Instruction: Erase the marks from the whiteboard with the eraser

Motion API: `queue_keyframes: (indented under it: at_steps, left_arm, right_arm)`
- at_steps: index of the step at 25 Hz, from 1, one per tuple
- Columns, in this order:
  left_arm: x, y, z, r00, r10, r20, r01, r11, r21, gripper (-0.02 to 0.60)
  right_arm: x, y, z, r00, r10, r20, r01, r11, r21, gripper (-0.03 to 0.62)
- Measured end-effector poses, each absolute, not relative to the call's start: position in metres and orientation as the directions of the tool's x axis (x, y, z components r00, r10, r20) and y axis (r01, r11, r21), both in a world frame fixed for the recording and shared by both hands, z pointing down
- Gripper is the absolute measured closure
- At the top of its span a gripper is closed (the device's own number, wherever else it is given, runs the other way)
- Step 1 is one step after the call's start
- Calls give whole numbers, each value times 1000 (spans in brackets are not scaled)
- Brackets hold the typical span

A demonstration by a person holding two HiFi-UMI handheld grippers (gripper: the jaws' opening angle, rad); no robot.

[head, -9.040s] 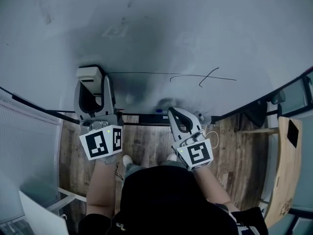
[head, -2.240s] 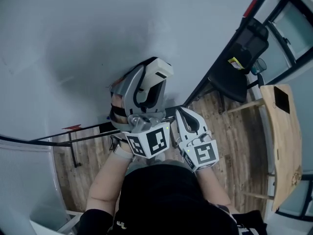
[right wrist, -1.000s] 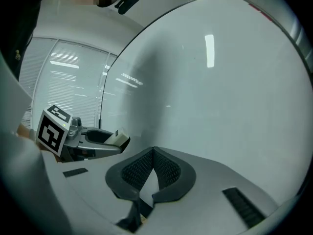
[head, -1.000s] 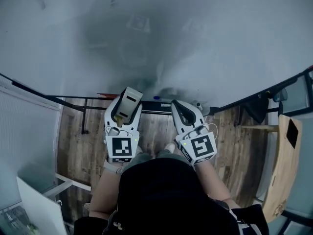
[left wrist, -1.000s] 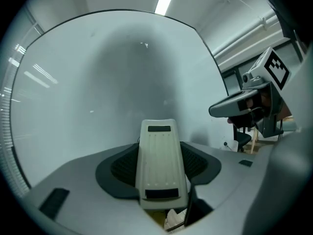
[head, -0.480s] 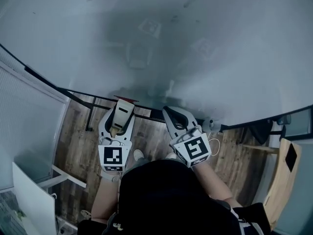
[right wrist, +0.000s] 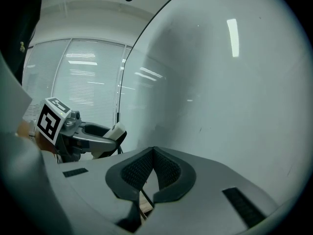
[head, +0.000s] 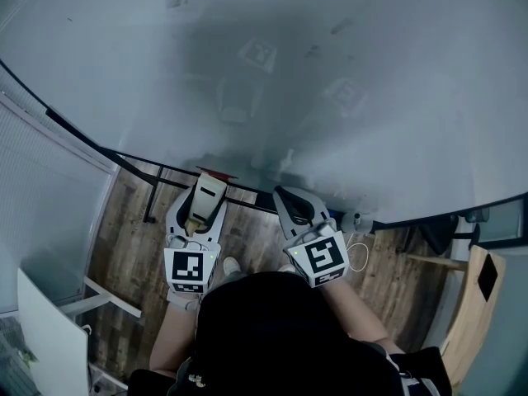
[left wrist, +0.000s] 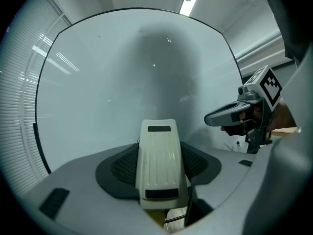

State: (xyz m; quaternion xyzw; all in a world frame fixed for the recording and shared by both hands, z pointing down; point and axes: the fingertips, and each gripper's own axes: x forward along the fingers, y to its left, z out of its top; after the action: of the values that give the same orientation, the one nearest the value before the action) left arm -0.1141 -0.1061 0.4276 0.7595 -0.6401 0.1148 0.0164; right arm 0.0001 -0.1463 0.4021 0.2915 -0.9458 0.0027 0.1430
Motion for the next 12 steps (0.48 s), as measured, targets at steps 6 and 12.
queue_keyframes:
  at_steps: [6,12]
  left_arm:
    - [-113,-106,427,167,-967,194,-975,-192,-116,319]
    - [-106,-105,425,181,-965,188,-974,-203,-104,319]
  right_arm:
    - [5,-144,406,-783,-560,272,-568,821,57,568]
    - [13,-140,409,-771,-576,272,-585,809,53,568]
